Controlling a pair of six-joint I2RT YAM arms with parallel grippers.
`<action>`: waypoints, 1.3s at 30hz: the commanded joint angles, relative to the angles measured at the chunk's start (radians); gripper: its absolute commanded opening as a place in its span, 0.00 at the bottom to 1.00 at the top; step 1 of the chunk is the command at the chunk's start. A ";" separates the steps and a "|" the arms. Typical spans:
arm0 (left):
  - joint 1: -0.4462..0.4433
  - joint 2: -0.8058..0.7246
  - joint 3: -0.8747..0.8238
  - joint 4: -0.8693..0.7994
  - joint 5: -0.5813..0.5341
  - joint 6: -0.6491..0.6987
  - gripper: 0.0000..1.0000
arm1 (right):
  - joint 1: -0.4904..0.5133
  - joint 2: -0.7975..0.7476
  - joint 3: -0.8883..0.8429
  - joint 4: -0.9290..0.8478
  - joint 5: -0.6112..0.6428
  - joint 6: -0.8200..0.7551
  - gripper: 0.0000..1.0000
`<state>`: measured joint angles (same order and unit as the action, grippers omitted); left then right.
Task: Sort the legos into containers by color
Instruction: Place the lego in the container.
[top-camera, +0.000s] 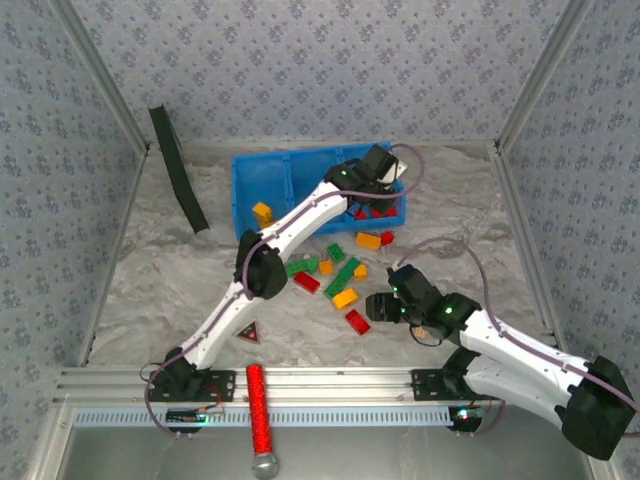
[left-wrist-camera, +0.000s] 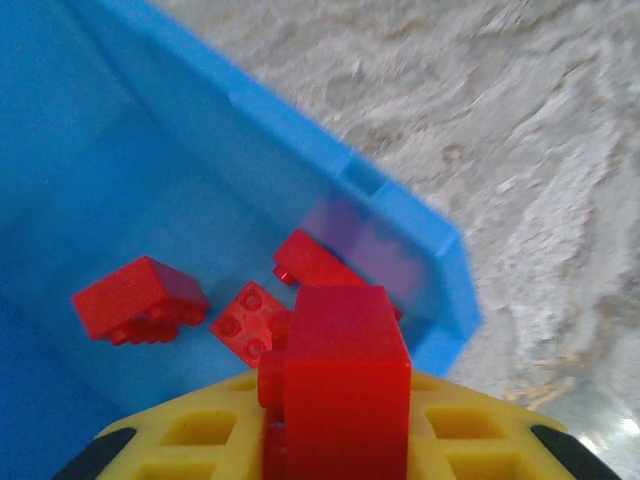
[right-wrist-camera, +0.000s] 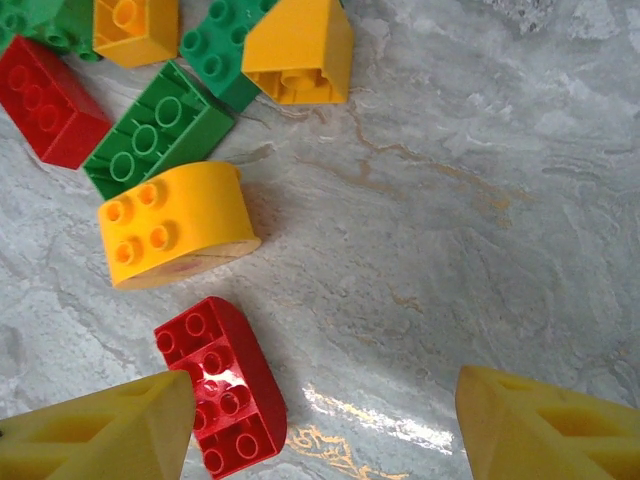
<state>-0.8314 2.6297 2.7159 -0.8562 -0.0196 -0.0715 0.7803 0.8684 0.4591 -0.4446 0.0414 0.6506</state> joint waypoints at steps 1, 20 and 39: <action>0.024 0.001 0.030 -0.017 -0.001 -0.009 0.30 | 0.011 0.024 -0.017 0.037 0.022 0.031 0.72; 0.035 0.062 -0.050 0.019 0.064 -0.050 0.30 | 0.020 0.187 0.059 0.043 -0.008 -0.051 0.72; 0.018 0.042 -0.085 0.044 0.084 -0.064 0.48 | 0.075 0.243 0.075 0.024 0.007 -0.030 0.72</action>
<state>-0.8082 2.6694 2.6434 -0.8192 0.0406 -0.1261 0.8429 1.1007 0.5045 -0.3923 0.0338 0.6167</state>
